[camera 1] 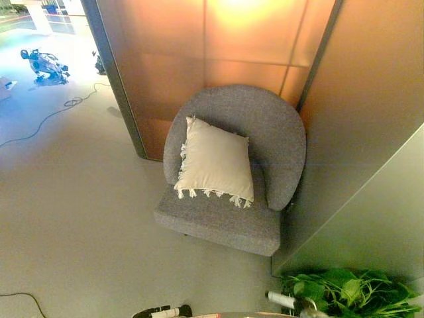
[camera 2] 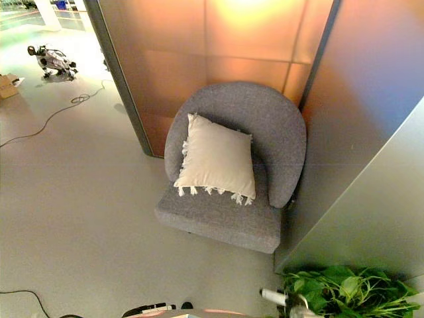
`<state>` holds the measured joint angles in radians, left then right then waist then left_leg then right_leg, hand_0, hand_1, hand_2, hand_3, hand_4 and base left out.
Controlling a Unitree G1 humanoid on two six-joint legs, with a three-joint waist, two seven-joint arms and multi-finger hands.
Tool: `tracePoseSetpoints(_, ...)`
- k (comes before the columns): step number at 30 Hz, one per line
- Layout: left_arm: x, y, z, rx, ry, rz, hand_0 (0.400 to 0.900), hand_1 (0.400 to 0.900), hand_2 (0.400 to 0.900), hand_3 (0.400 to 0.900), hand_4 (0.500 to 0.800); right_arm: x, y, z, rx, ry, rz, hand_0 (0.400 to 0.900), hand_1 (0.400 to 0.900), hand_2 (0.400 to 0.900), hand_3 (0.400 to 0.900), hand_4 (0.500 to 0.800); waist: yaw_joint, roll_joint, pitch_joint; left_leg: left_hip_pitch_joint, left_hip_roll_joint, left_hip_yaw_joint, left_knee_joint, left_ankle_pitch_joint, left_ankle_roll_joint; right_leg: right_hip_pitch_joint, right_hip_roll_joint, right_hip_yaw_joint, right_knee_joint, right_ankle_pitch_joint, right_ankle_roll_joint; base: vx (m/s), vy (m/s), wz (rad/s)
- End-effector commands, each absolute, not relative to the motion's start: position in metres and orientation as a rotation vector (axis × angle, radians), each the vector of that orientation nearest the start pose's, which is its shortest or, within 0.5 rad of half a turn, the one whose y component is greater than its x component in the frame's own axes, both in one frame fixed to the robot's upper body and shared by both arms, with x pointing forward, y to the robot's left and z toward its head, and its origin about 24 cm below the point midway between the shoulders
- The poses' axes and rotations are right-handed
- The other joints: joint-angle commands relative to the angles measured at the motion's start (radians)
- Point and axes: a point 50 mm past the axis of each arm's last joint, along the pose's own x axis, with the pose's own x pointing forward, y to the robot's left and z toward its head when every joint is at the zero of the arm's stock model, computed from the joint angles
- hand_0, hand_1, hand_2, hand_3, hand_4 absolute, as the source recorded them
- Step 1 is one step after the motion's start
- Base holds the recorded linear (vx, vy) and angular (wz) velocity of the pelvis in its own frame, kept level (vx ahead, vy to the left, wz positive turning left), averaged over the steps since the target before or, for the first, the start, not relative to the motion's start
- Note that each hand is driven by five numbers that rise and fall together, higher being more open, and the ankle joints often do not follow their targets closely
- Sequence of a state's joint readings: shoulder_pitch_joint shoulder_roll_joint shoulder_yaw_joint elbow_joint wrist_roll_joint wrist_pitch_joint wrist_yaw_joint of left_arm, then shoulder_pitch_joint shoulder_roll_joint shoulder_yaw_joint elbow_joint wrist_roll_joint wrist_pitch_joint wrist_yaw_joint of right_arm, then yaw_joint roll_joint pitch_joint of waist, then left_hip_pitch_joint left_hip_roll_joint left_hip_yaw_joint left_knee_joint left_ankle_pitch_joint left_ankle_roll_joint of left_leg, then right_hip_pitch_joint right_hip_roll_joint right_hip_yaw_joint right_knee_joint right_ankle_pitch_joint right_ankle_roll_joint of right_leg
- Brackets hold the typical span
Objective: Pick up the pillow and put it on the sofa.
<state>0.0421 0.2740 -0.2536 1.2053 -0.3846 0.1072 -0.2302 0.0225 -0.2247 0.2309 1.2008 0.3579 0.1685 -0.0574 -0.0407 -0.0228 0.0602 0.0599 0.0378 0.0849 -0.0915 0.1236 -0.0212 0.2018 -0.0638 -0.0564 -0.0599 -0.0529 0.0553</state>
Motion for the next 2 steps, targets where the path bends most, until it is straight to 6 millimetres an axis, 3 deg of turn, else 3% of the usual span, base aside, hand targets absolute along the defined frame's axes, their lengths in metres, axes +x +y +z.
tracePoseSetpoints(1, 0.1031, 0.2001, -0.1632, -0.115, 1.27, -0.153, 0.9, 0.9, 0.9, 0.9, 0.8, 0.0979, -0.2297, -0.1614, -0.081, 1.307, -0.206, 0.9, 0.9, 0.9, 0.9, 0.8, 0.026, 0.003, 0.014, 0.082, -0.049, -0.009, 0.019, -0.176, 0.019, -0.087, 0.024, -0.038, 0.055, 0.027, 0.019, -0.02, -0.008, -0.09)
tracePoseSetpoints(2, 0.1026, 0.2008, -0.1633, -0.112, 1.274, -0.15, 0.9, 0.9, 0.9, 0.9, 0.8, 0.0947, -0.23, -0.1623, -0.08, 1.317, -0.209, 0.9, 0.9, 0.9, 0.9, 0.8, 0.025, 0.005, 0.011, 0.081, -0.051, -0.012, 0.019, -0.176, 0.02, -0.089, 0.026, -0.035, 0.055, 0.027, 0.019, -0.02, -0.003, -0.06)
